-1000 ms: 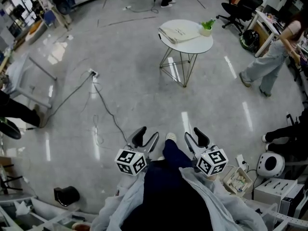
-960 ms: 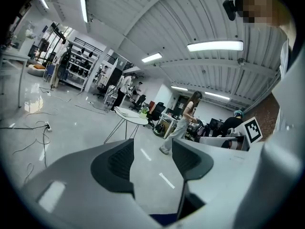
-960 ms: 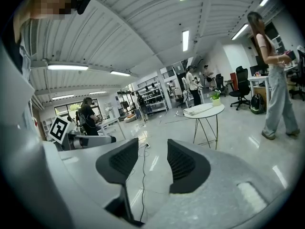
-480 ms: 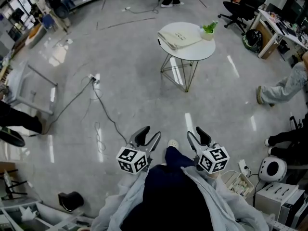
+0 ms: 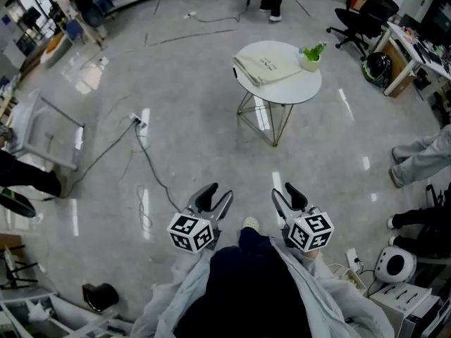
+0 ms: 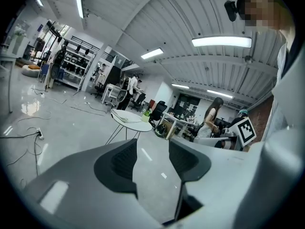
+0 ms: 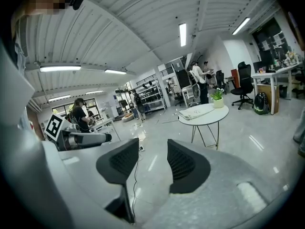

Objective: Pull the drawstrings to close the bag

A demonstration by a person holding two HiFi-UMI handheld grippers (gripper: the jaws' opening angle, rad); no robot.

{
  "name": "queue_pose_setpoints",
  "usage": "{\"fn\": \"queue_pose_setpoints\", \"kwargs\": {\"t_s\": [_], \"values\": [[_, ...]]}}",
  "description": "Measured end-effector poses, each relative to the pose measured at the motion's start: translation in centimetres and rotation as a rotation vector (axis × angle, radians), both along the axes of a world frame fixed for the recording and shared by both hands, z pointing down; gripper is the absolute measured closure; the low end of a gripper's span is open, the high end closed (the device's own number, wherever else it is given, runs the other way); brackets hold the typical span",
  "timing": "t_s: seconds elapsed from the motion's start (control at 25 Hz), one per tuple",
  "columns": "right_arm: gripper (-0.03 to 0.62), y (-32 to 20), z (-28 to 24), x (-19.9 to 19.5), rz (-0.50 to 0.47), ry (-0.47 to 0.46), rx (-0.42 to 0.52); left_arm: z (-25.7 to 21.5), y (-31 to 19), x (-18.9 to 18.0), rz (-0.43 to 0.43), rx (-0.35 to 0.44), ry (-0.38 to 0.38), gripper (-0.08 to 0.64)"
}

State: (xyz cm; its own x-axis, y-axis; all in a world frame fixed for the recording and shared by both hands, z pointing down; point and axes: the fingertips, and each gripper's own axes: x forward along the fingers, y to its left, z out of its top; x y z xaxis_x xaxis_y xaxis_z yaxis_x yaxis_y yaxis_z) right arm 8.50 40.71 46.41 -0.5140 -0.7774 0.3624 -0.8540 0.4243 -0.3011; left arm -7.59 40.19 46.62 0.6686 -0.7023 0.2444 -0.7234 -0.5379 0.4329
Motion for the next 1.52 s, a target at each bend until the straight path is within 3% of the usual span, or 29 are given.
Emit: {"fn": "queue_pose_setpoints", "kwargs": {"t_s": [0.36,0.72,1.0,1.52], "values": [[0.408,-3.8,0.5,1.8,-0.011,-0.013,0.008,0.5,-4.0,2.2,-0.002,0.009,-0.016,0.351],[0.408,-5.2,1.0,0.8,-0.079,-0.018,-0.012,1.4,-4.4,1.9,-0.064,-0.029,0.002,0.350],[0.408,-7.5,2.1,1.4,-0.067,-0.015,-0.039,2.5,-7.2,1.9,-0.073,-0.050,-0.003,0.350],[0.408,-19.7,0.5,-0.5,-0.020,-0.015,-0.031,0.7,-20.4,0.9,0.005,-0.030,-0.012,0.350]]}}
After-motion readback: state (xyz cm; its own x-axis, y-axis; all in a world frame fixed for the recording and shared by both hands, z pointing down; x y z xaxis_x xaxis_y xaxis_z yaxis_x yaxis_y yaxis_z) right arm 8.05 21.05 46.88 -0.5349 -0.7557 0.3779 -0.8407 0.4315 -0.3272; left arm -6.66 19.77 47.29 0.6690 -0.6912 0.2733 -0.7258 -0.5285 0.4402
